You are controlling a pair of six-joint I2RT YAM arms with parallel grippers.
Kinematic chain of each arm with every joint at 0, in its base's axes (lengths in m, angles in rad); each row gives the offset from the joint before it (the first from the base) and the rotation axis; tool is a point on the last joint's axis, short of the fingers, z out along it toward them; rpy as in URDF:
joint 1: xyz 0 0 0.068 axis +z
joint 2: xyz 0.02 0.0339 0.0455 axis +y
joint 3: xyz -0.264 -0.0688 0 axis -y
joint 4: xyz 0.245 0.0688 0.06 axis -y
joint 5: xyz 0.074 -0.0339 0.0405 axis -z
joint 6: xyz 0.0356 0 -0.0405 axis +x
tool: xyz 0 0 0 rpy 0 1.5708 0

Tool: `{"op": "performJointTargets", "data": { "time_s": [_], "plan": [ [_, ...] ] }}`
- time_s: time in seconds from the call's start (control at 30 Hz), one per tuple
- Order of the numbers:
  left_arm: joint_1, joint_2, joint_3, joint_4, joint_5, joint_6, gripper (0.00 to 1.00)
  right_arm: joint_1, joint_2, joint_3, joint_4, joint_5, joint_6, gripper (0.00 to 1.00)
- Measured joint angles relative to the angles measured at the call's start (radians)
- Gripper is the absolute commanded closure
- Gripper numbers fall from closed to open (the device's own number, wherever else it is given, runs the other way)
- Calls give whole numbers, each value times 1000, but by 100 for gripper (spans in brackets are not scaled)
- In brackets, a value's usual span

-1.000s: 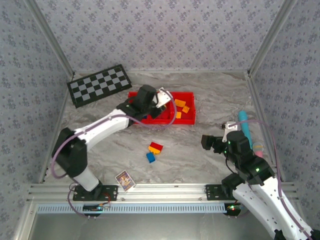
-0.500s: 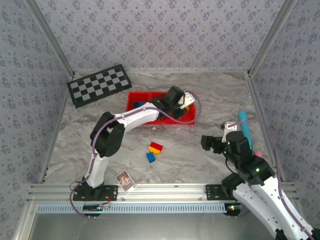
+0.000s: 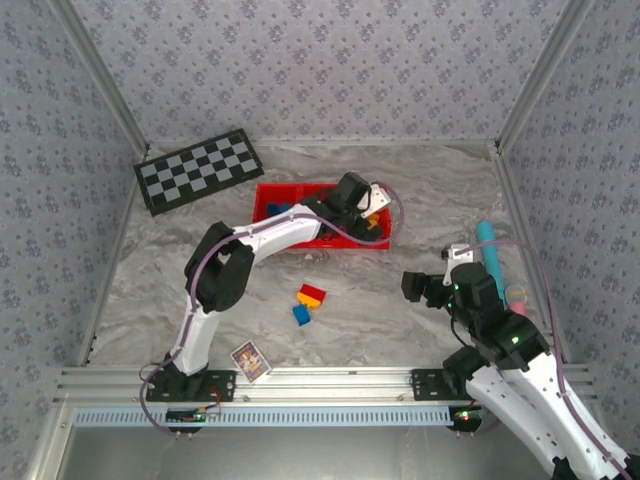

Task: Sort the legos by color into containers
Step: Place the lego in the container, then pick up the lego from the middle-left of the table.

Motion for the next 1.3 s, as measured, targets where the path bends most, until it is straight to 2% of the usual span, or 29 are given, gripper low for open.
{"op": "performJointTargets", "data": {
  "time_s": [0.17, 0.3, 0.37, 0.47, 0.6, 0.73, 0.8, 1.0, 1.13, 1.3],
  "plan": [
    [0, -72, -92, 32, -51, -3, 0, 3, 0, 0, 0, 6, 0, 0],
    [0, -166, -167, 76, -140, -39, 0, 4, 0, 0, 0, 11, 0, 0],
    [2, -201, -164, 61, -185, -97, 0, 5, 0, 0, 0, 12, 0, 0],
    [20, -274, -167, 24, -169, -206, 0, 5, 0, 0, 0, 18, 0, 0],
    [47, -447, -331, 58, -180, -327, 0, 5, 0, 0, 0, 18, 0, 0],
    [35, -529, -402, -30, -204, -425, 0, 14, 0, 0, -3, 21, 0, 0],
    [2, -552, -438, -89, -207, -450, 0, 14, 0, 0, -3, 21, 0, 0],
    [-125, -600, -529, -304, -148, -452, 0, 14, 4, 0, -2, 21, 0, 0],
    [-159, -603, -545, -416, -107, -447, 1, 14, 21, 0, -3, 21, 0, 0],
    [-183, -602, -547, -508, -86, -433, 8, 14, 25, 0, -3, 21, 0, 0]
  ]
}}
